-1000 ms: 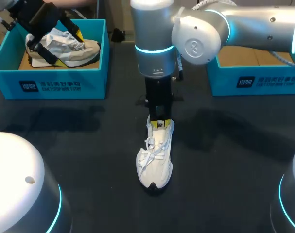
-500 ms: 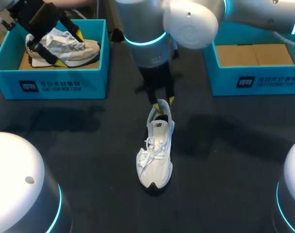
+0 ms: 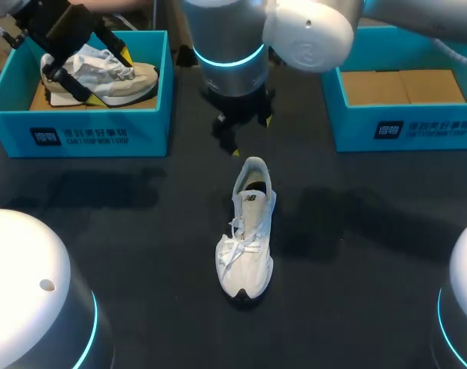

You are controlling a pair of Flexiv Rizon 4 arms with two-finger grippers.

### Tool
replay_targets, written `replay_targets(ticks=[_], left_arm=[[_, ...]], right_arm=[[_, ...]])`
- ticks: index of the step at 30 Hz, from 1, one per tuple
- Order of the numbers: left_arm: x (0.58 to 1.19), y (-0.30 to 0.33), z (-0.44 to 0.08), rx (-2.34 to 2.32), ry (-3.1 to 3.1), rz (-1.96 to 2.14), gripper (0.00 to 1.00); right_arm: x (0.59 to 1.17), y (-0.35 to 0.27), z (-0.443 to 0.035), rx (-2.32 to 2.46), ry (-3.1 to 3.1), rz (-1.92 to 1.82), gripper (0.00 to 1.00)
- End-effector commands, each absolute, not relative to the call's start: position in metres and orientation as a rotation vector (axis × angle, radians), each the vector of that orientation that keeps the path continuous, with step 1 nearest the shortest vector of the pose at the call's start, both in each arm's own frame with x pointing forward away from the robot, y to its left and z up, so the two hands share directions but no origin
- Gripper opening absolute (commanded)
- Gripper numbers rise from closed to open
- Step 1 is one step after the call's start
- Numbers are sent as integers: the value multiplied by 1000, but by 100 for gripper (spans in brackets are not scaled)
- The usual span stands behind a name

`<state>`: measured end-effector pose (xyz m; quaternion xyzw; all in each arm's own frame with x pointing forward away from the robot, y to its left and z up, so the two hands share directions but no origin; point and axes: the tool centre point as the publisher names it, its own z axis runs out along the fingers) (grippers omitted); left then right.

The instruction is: Take the shoe out of the shoebox, open the shoe tongue, remove and reinsert the insole, then place the shoe into the shoebox

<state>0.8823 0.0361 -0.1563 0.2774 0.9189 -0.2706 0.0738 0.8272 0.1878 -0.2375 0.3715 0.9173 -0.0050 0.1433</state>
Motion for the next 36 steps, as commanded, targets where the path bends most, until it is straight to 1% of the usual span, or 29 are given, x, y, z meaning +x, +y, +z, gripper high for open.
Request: replay_targets(ticks=[1, 9, 20, 36], left_arm=[[884, 36, -156, 835, 2762, -810, 100], [884, 36, -156, 835, 2762, -810, 100], [884, 36, -156, 835, 2762, -810, 100], [884, 36, -156, 835, 2762, -810, 100]], right_arm=[[830, 181, -243, 650, 2770, 33, 100], [839, 172, -276, 476, 2847, -22, 100], [852, 166, -325, 413, 2897, -61, 100], [873, 157, -363, 375, 2914, -84, 100]])
